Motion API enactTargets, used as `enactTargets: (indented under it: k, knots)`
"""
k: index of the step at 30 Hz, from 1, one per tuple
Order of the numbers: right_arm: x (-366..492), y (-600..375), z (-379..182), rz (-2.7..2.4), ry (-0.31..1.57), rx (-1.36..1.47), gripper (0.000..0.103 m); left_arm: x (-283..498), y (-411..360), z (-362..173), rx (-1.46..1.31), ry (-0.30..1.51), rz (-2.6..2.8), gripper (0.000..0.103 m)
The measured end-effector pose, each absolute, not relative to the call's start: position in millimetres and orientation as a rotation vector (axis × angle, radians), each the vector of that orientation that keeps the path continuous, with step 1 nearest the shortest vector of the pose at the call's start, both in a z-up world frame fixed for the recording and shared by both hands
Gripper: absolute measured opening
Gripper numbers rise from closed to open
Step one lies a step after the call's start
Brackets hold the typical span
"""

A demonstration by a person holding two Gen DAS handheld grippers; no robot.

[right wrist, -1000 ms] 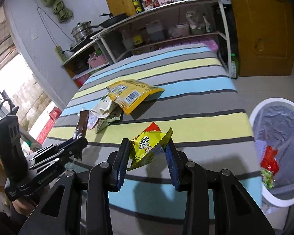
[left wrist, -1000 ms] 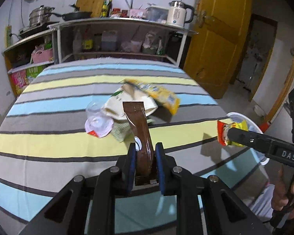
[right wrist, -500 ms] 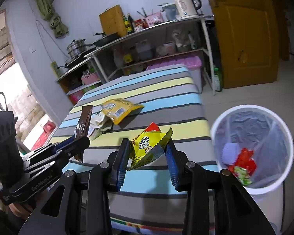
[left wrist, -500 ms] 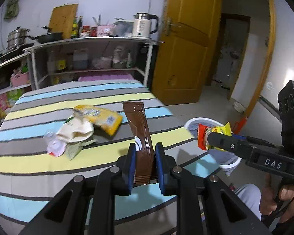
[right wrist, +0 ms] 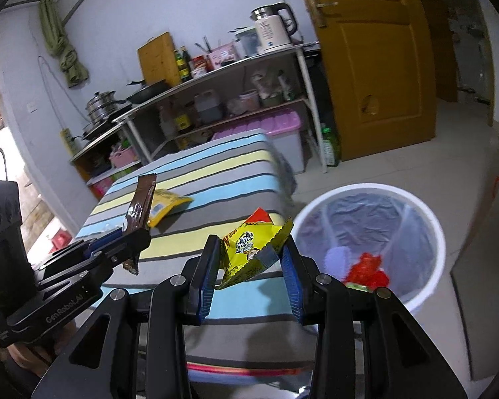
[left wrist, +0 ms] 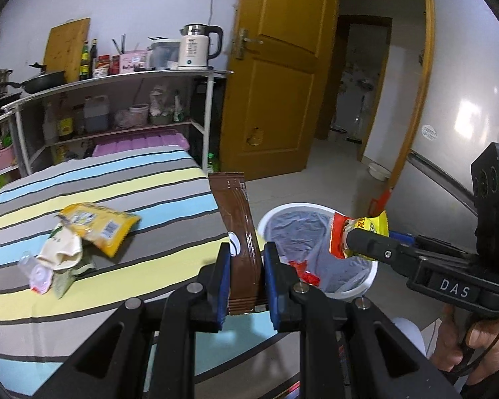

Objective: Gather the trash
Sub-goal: 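Lift the brown wrapper and yellow packet and carry them over the bin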

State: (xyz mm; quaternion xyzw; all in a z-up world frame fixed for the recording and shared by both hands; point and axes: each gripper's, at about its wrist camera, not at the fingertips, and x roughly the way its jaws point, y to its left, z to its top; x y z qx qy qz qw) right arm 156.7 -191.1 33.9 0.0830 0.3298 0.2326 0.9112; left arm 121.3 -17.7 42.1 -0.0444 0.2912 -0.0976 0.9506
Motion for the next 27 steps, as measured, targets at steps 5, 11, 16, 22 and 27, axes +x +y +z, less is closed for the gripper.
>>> enactTargets:
  k: [5,11,16,22,27]
  knots:
    - [162,-209,28,0.439,0.684,0.188,0.038,133,-34,38,-0.080,0.607,-0.231,0.020]
    - [170,-226,18,0.405,0.700,0.211,0.038,148,-49,30,-0.070,0.635,-0.254,0.020]
    - [180,-239,8,0.378,0.719,0.226,0.038,161,-60,24,-0.068,0.656,-0.285,0.020]
    - [195,-253,-6,0.342,0.753,0.251,0.038,182,-78,12,-0.063,0.699,-0.330,0.020]
    - [207,-265,-19,0.318,0.785,0.264,0.038,199,-93,4,-0.057,0.732,-0.361,0.020]
